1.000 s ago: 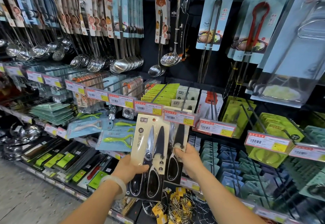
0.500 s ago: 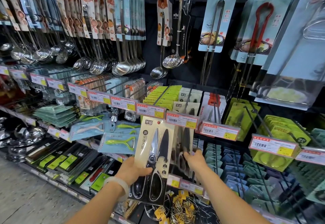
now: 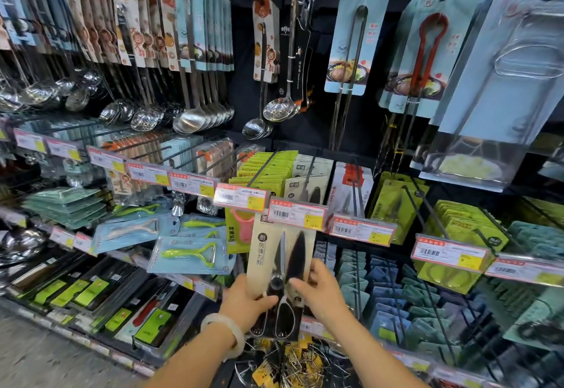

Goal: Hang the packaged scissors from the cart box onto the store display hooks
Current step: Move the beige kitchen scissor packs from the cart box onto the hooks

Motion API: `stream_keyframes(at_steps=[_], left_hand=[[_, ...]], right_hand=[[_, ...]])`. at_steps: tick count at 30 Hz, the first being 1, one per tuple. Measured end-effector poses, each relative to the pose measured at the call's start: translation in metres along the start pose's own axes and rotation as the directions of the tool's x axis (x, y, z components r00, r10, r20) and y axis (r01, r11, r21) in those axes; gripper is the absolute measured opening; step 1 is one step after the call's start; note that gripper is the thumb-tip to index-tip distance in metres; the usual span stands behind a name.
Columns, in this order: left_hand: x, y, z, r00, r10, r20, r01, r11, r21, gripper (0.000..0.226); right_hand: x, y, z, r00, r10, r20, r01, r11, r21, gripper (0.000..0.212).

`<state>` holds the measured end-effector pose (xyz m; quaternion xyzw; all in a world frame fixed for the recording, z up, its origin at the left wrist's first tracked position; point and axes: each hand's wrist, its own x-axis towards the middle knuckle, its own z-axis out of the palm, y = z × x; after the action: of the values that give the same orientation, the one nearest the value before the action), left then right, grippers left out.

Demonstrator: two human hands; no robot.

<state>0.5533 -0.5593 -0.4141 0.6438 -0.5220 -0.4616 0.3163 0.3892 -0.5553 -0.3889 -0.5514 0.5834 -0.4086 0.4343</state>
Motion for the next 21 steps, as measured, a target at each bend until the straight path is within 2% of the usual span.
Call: stream_keyframes(at_steps=[5, 11, 14, 18, 21], left_hand=[[0.009, 0.031, 0.006, 0.995, 0.09, 0.039, -0.093, 0.993, 0.073, 0.042], [0.01, 0.027, 0.009, 0.996, 0.042, 0.075, -0.052, 0.988, 0.143, 0.048], [0.017, 0.028, 0.009, 0.994, 0.07, 0.089, -0.082, 0.987, 0.14, 0.052], [0.027, 0.033, 0.012, 0.994, 0.087, 0.072, -0.097, 0.985, 0.146, 0.054], [0.037, 0.027, 0.019, 0.994, 0.063, 0.093, -0.077, 0.984, 0.16, 0.068]], right_hand=[[0.015, -0.009, -0.015, 0.995, 0.002, -0.102, 0.001, 0.999, 0.035, 0.022], [0.016, -0.002, -0.01, 0.994, 0.065, -0.088, -0.067, 0.998, -0.019, 0.023], [0.022, -0.006, -0.011, 0.988, 0.08, -0.133, -0.084, 0.996, -0.02, 0.026], [0.03, -0.01, -0.01, 0.981, 0.093, -0.171, -0.112, 0.988, -0.109, 0.033], [0.033, -0.007, -0.01, 0.975, 0.132, -0.177, -0.171, 0.958, -0.231, 0.037]])
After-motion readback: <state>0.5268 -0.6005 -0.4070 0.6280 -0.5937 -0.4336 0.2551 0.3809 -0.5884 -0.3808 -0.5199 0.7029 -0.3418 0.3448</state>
